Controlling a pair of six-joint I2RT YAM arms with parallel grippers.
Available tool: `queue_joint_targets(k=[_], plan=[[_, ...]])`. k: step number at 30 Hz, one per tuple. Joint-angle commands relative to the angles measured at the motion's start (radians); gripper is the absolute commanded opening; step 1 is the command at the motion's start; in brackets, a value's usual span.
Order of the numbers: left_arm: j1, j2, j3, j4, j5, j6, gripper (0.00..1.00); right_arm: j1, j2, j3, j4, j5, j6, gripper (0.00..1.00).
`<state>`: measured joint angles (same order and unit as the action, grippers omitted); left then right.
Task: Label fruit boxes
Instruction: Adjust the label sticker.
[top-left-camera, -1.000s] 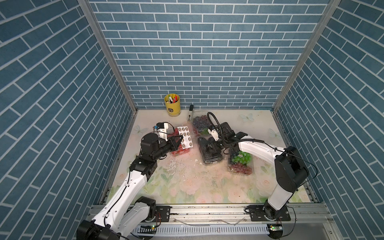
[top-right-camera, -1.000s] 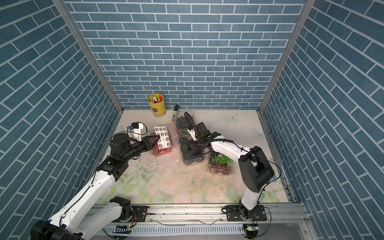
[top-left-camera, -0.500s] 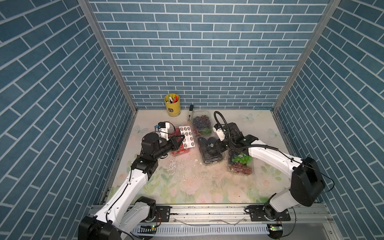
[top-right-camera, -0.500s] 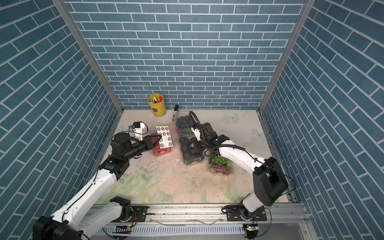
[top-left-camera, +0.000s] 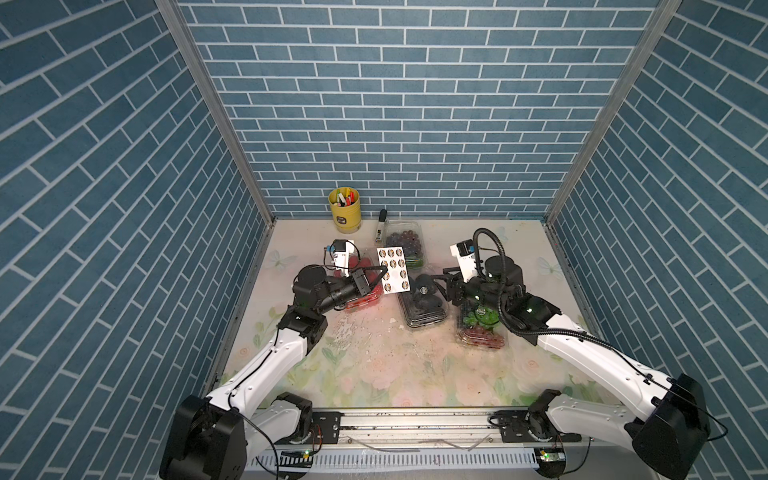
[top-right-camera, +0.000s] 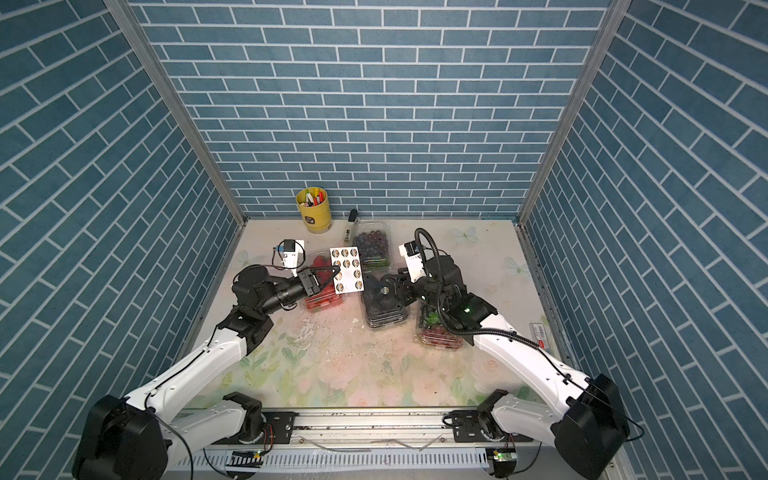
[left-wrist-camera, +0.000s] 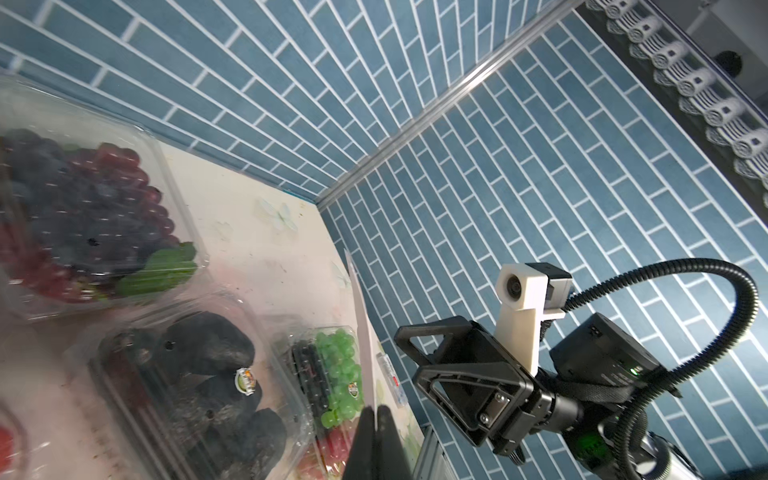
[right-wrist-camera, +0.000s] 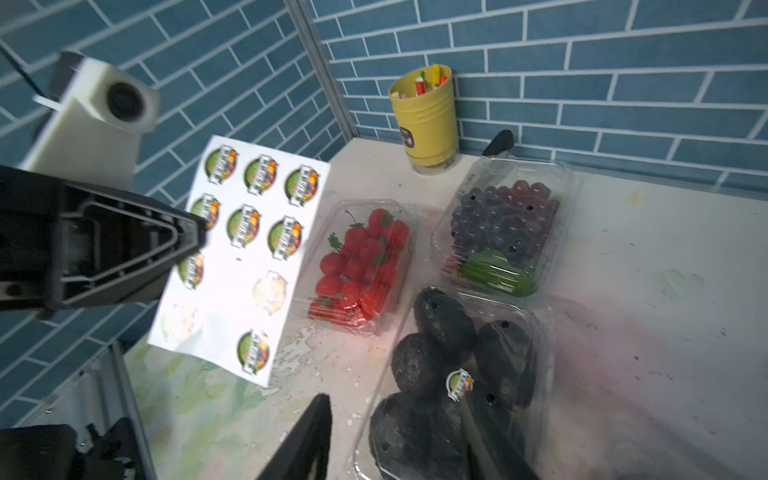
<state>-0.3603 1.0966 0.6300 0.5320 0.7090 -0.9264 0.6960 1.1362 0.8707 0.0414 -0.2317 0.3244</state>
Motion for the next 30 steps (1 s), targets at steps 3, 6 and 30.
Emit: queue_joint_targets(k=[3,6,30], plan=[[-0.044,0.033,0.041,0.175,0.057,-0.039,0.0,-0.014,-0.045,-0.033,0.223,-0.165,0.141,0.58],[-0.075,0.049,0.056,0.207,0.077,-0.037,0.0,-0.029,-0.044,-0.036,0.274,-0.208,0.192,0.6],[-0.123,0.051,0.065,0.232,0.115,-0.006,0.0,-0.096,0.094,0.034,0.43,-0.448,0.407,0.36]])
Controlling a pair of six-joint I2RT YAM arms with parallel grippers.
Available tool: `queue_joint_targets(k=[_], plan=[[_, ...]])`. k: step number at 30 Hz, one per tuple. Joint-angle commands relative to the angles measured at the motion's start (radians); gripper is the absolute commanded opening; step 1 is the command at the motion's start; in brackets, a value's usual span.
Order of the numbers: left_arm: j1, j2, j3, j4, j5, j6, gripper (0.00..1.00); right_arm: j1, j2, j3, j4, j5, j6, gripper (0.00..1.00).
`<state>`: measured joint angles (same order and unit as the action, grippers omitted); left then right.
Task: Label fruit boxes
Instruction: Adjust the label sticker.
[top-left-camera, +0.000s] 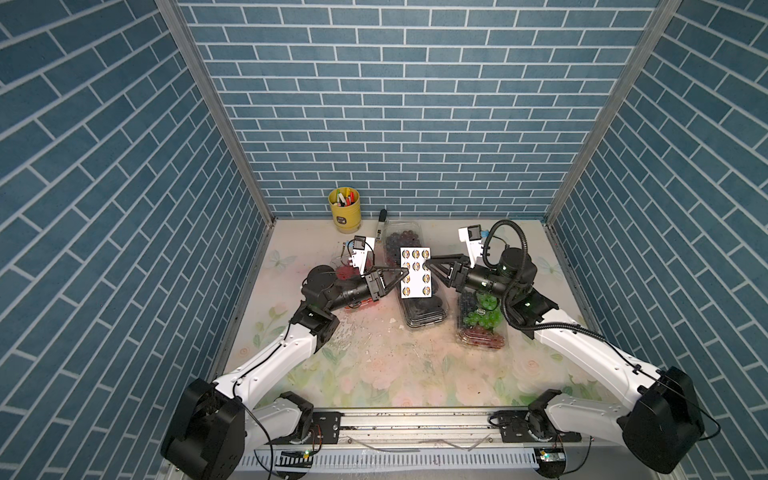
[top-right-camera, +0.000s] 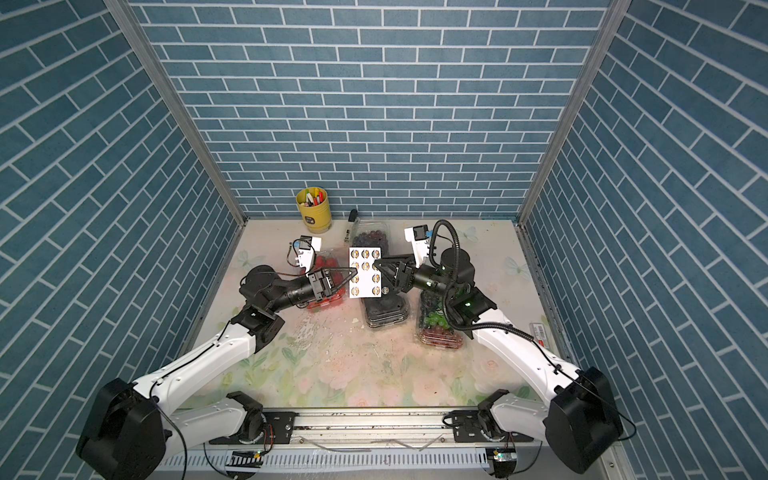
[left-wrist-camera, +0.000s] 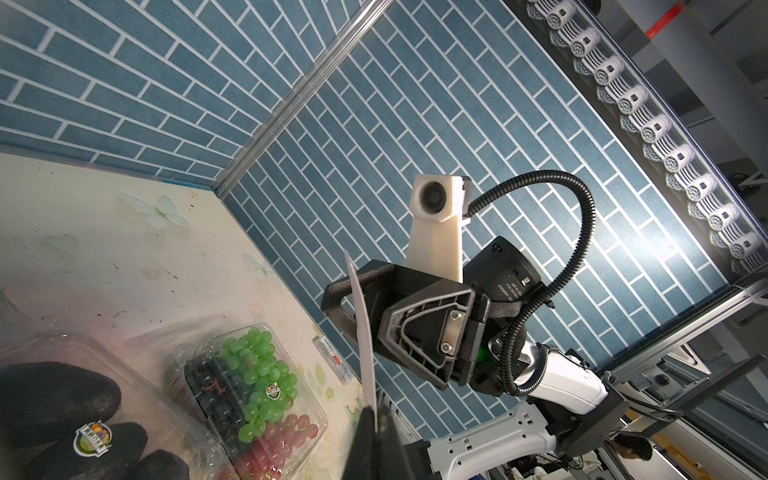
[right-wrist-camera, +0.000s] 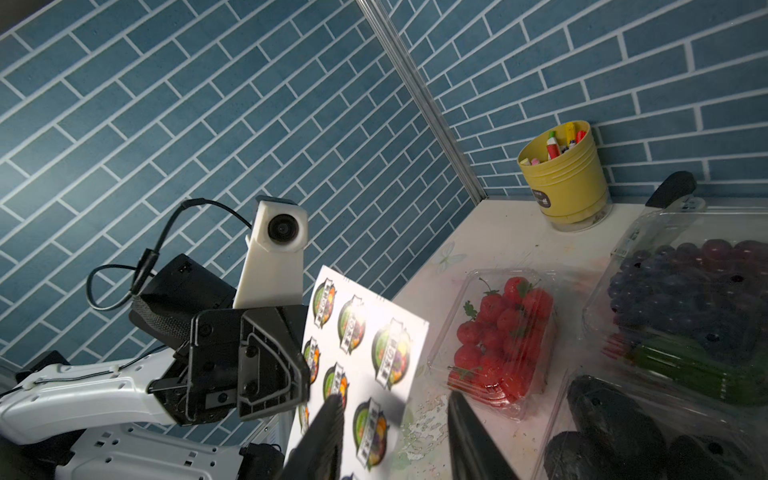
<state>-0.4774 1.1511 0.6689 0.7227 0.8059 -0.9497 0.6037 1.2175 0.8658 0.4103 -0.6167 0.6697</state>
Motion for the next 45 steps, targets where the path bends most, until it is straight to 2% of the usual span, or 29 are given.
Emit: queue_joint_targets(k=[1,4,12,19,26,36,39,41,43,45], plan=[[-0.006,-0.005,0.025,0.042,0.018,0.018,0.0,-0.003,0.016,0.036,0.071,-0.068,0.066,0.34],[-0.006,-0.002,0.025,0.037,0.016,0.021,0.0,-0.005,0.02,0.03,0.096,-0.081,0.082,0.28],[-0.007,0.009,0.026,0.043,0.02,0.019,0.0,-0.005,0.065,0.042,0.189,-0.159,0.16,0.33],[-0.008,0.01,0.025,0.041,0.022,0.021,0.0,-0.005,0.091,0.045,0.237,-0.184,0.197,0.28],[-0.008,0.016,0.026,0.041,0.022,0.021,0.0,-0.005,0.106,0.049,0.286,-0.199,0.231,0.18],[-0.008,0.015,0.025,0.034,0.019,0.025,0.0,-0.005,0.129,0.057,0.299,-0.231,0.251,0.11],[-0.009,0.015,0.025,0.033,0.018,0.026,0.0,-0.005,0.128,0.057,0.299,-0.234,0.252,0.0],[-0.008,0.015,0.024,0.025,0.016,0.032,0.0,-0.005,0.128,0.057,0.3,-0.241,0.253,0.0],[-0.007,0.012,0.025,0.007,0.012,0.045,0.15,-0.005,0.123,0.058,0.295,-0.238,0.255,0.0],[-0.007,0.006,0.025,-0.022,0.012,0.066,0.21,-0.004,0.117,0.056,0.292,-0.232,0.255,0.0]])
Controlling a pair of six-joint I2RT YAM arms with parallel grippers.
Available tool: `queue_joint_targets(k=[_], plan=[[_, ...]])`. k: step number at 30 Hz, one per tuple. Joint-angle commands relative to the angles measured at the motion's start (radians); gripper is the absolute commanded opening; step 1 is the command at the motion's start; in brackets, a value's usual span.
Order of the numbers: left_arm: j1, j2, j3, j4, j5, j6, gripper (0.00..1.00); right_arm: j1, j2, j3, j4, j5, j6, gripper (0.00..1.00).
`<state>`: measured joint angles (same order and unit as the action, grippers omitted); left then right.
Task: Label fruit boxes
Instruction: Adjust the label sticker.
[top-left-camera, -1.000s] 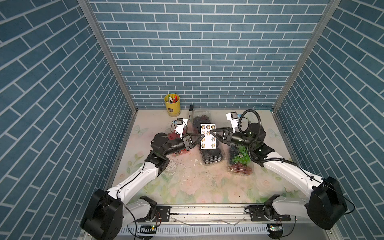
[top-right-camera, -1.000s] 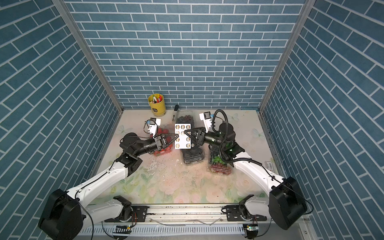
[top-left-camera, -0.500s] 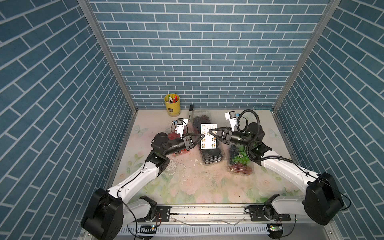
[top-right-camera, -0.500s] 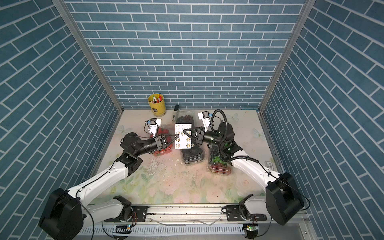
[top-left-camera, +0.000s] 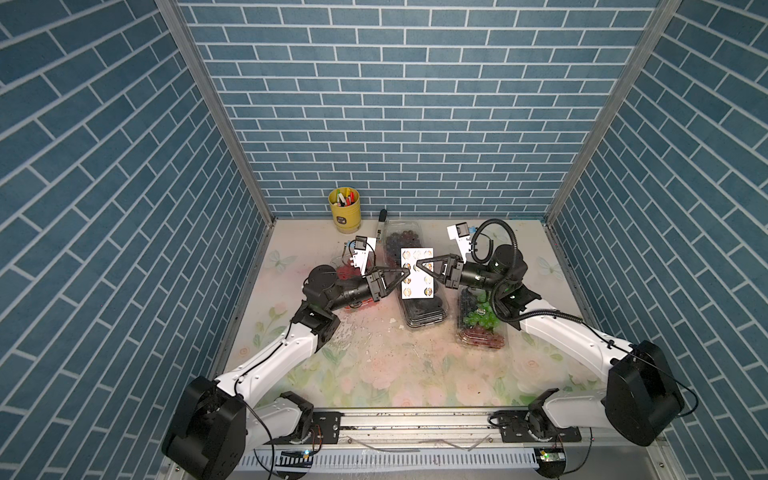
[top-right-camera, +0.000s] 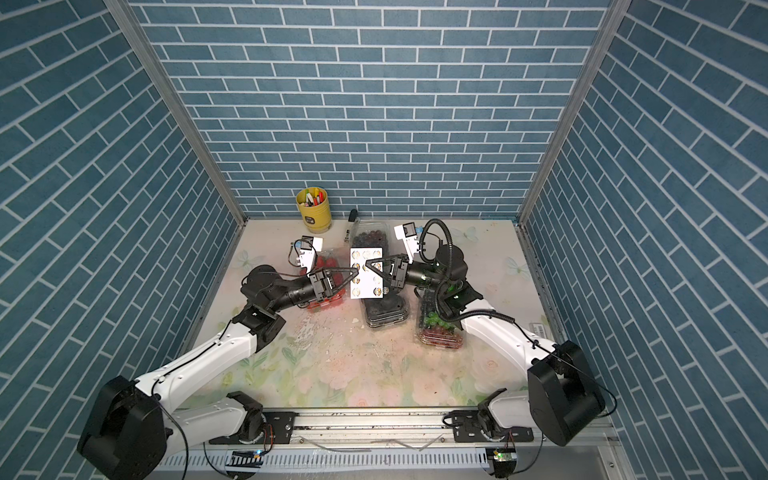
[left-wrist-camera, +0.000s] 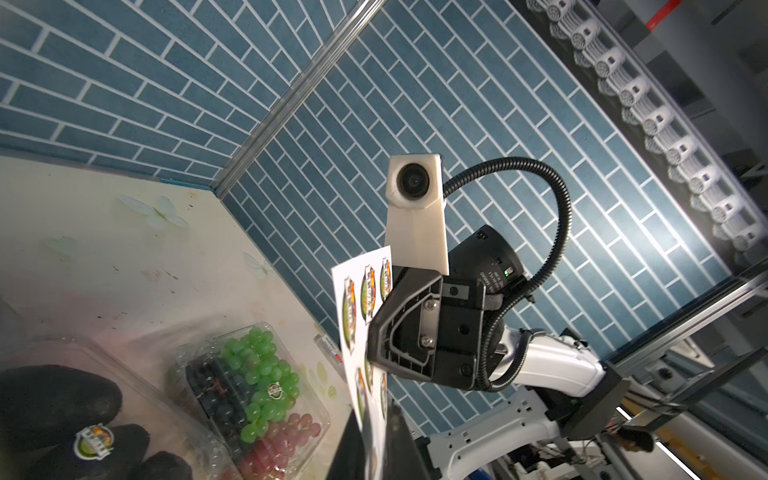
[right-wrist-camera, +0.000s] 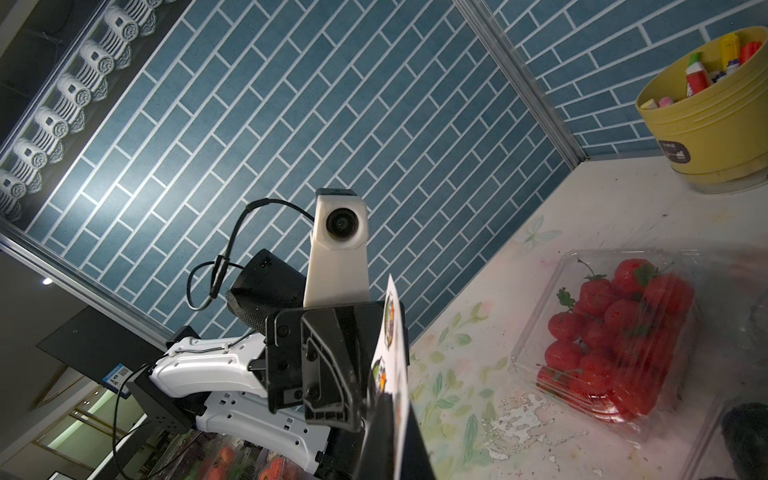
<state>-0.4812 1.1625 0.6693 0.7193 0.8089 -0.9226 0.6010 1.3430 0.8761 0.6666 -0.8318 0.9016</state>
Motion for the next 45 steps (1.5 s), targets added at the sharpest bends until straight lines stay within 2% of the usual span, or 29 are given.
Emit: queue_joint_targets(k=[1,7,14,20,29,39,45], plan=[[-0.004,-0.008,0.024,-0.034,0.007,0.05,0.24,-0.002,-0.011,0.047,0.035,-0.014,0.023,0.0],[-0.009,-0.027,0.052,-0.152,-0.005,0.127,0.22,-0.003,-0.013,0.055,0.021,-0.019,0.02,0.0],[-0.034,0.003,0.078,-0.165,0.013,0.142,0.2,-0.003,-0.004,0.063,0.025,-0.032,0.026,0.0],[-0.04,0.012,0.096,-0.197,0.001,0.162,0.09,-0.003,-0.008,0.06,0.035,-0.041,0.035,0.0],[-0.04,0.014,0.111,-0.204,-0.021,0.173,0.01,-0.003,0.029,0.05,0.119,-0.083,0.129,0.0],[-0.04,-0.007,0.097,-0.179,-0.039,0.196,0.02,-0.003,0.085,0.046,0.238,-0.127,0.24,0.0],[-0.04,-0.016,0.106,-0.215,-0.043,0.226,0.02,-0.003,0.087,0.053,0.244,-0.151,0.25,0.0]])
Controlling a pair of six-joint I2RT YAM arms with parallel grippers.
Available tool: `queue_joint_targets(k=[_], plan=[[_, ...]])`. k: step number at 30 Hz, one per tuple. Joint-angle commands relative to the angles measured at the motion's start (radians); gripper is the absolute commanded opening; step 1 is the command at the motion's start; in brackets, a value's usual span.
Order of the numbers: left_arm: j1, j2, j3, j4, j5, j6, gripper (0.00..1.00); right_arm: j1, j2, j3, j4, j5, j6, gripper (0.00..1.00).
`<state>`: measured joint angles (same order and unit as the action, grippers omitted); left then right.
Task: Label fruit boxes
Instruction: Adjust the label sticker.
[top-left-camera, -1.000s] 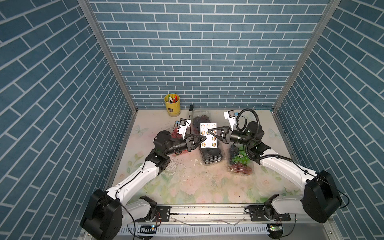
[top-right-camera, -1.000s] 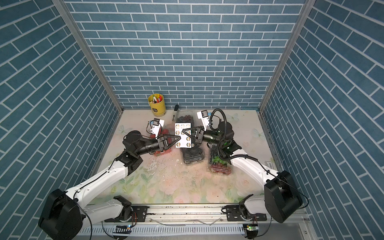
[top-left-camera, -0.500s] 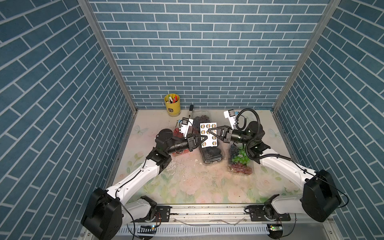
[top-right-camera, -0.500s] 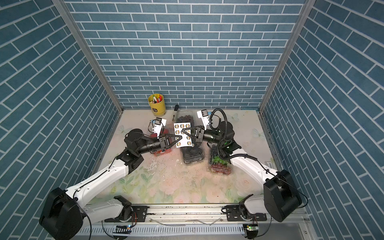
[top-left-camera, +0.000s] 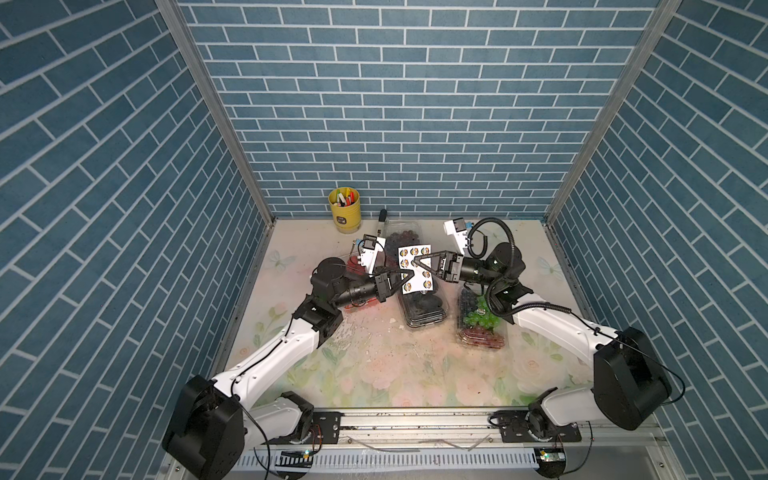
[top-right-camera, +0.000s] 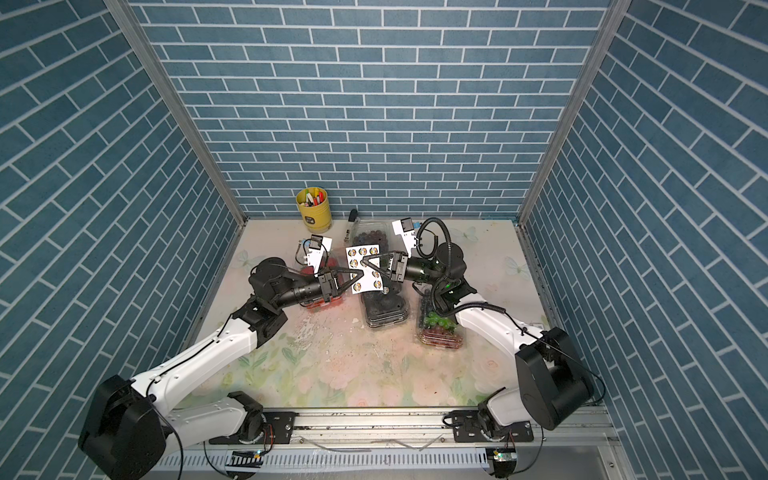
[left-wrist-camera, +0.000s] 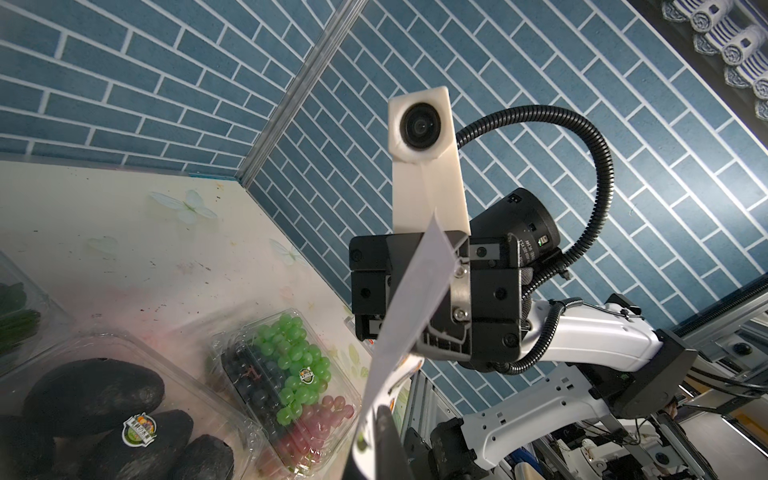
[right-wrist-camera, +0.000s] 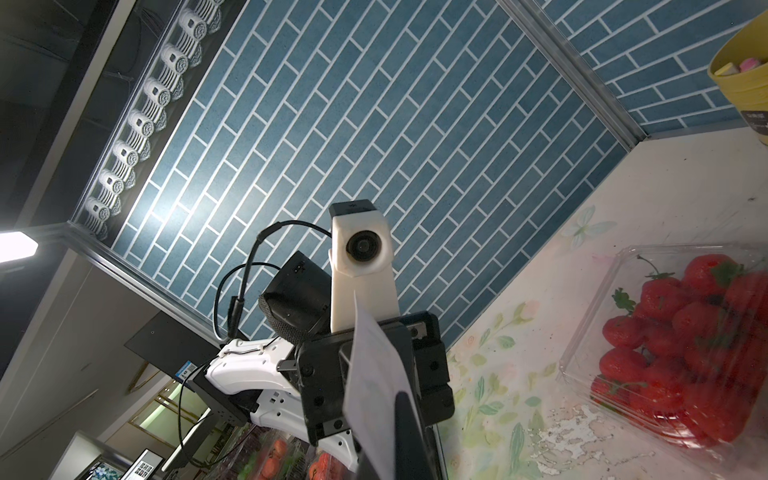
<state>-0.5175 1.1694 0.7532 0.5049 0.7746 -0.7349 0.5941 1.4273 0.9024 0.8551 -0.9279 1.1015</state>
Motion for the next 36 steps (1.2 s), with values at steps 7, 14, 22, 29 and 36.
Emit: queue_joint_targets(k=[7,14,22,29,36], plan=[[-0.004,-0.016,0.04,-0.033,-0.03,0.061,0.02,0.006,0.004,0.011,0.075,-0.068,0.069,0.0],[-0.004,-0.004,0.051,-0.034,-0.05,0.069,0.04,0.006,0.024,-0.003,0.15,-0.076,0.123,0.0],[-0.004,0.008,0.064,-0.047,-0.063,0.077,0.05,0.006,0.033,-0.003,0.168,-0.091,0.14,0.0],[-0.003,-0.001,0.066,-0.055,-0.068,0.081,0.1,0.005,0.02,0.001,0.113,-0.087,0.1,0.0],[-0.003,-0.043,0.038,-0.069,-0.058,0.086,0.0,-0.005,-0.068,0.014,-0.167,-0.022,-0.116,0.0]])
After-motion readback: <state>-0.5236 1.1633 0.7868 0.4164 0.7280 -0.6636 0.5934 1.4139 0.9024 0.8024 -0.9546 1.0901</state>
